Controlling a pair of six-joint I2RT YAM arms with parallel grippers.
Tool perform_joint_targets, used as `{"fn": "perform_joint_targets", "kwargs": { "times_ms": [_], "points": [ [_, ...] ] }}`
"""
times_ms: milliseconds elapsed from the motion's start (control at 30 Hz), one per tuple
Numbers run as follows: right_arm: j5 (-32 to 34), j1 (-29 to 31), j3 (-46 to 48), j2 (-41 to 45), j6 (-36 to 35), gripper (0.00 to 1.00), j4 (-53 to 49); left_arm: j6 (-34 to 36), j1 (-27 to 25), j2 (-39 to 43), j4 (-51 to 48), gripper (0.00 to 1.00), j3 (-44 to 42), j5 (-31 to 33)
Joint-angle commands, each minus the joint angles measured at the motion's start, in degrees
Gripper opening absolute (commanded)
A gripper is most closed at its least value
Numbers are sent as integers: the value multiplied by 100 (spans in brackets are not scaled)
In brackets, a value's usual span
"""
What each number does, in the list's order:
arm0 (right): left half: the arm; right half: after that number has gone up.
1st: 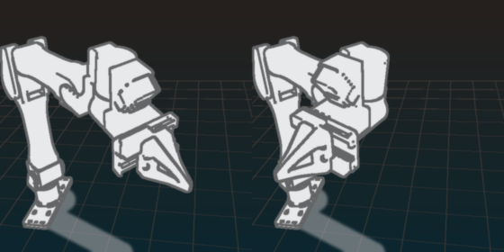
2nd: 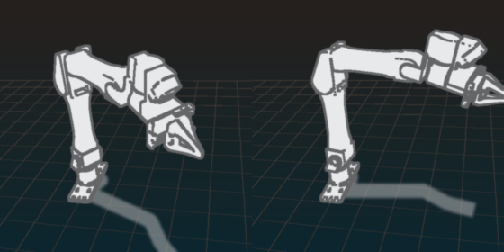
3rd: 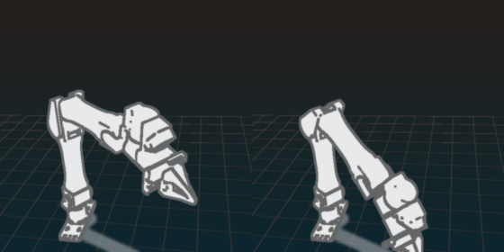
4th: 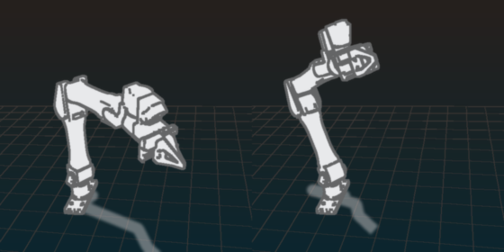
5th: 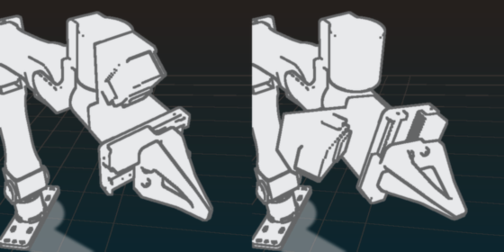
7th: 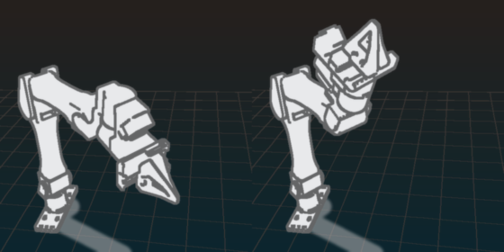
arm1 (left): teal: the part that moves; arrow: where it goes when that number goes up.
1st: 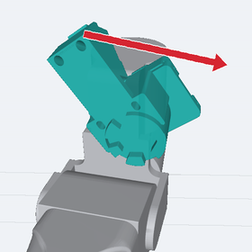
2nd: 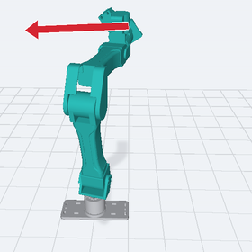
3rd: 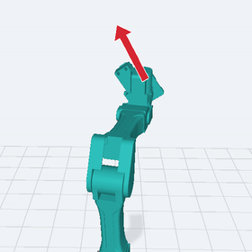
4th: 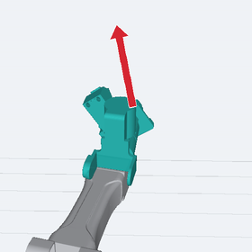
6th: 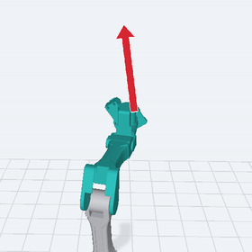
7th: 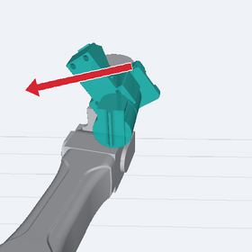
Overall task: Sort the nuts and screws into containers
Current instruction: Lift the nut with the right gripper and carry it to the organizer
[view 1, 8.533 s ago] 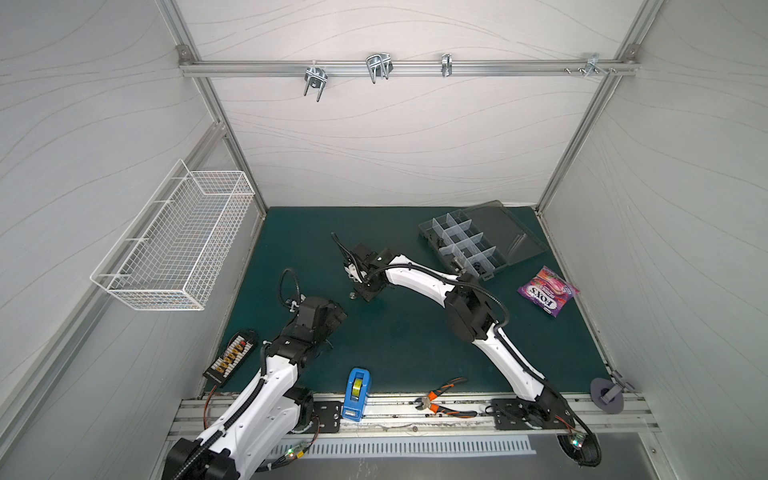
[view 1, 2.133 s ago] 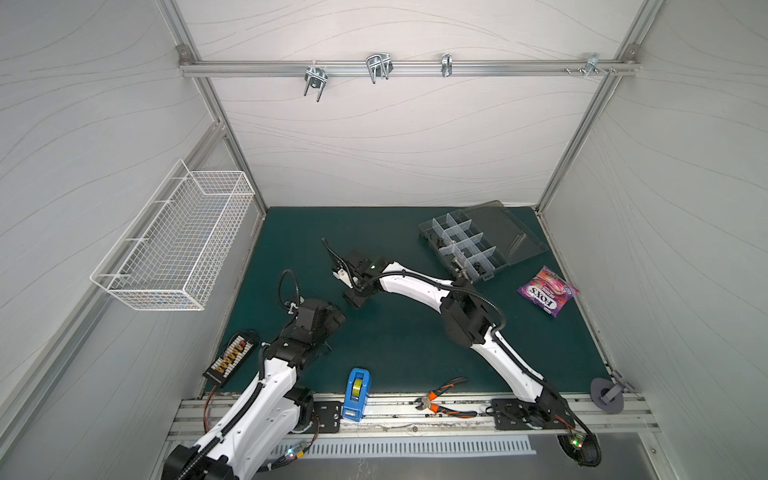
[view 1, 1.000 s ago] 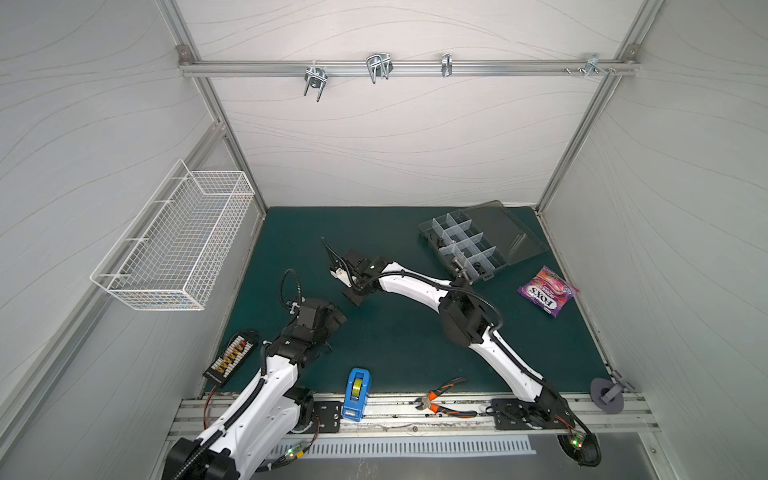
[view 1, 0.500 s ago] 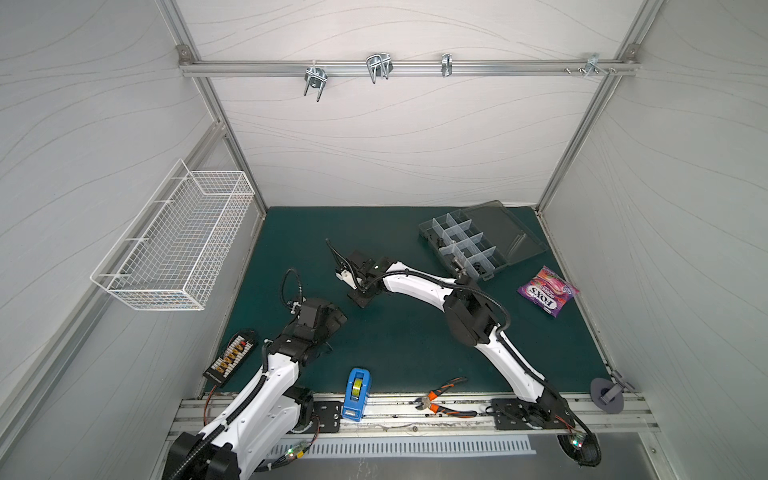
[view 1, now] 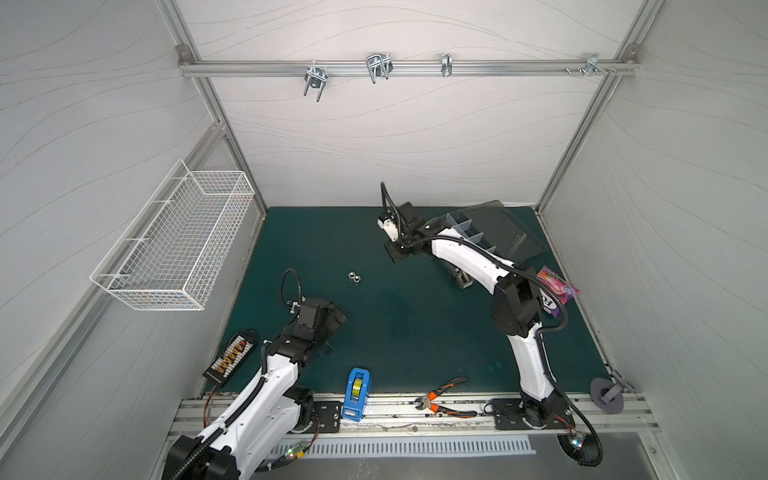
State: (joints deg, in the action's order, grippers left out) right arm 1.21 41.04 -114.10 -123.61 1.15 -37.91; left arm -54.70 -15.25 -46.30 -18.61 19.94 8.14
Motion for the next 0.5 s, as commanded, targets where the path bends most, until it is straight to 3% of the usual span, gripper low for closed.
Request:
{"fn": "perform_joint_targets", "kwargs": {
  "times_ms": [0, 467],
  "points": [
    [106, -364, 100, 186, 41, 0, -57, 12, 30, 99, -26, 99, 256, 143],
    [326, -1793, -39, 55, 326, 0, -120, -13, 30, 125, -147, 99, 334, 183]
  ]
}}
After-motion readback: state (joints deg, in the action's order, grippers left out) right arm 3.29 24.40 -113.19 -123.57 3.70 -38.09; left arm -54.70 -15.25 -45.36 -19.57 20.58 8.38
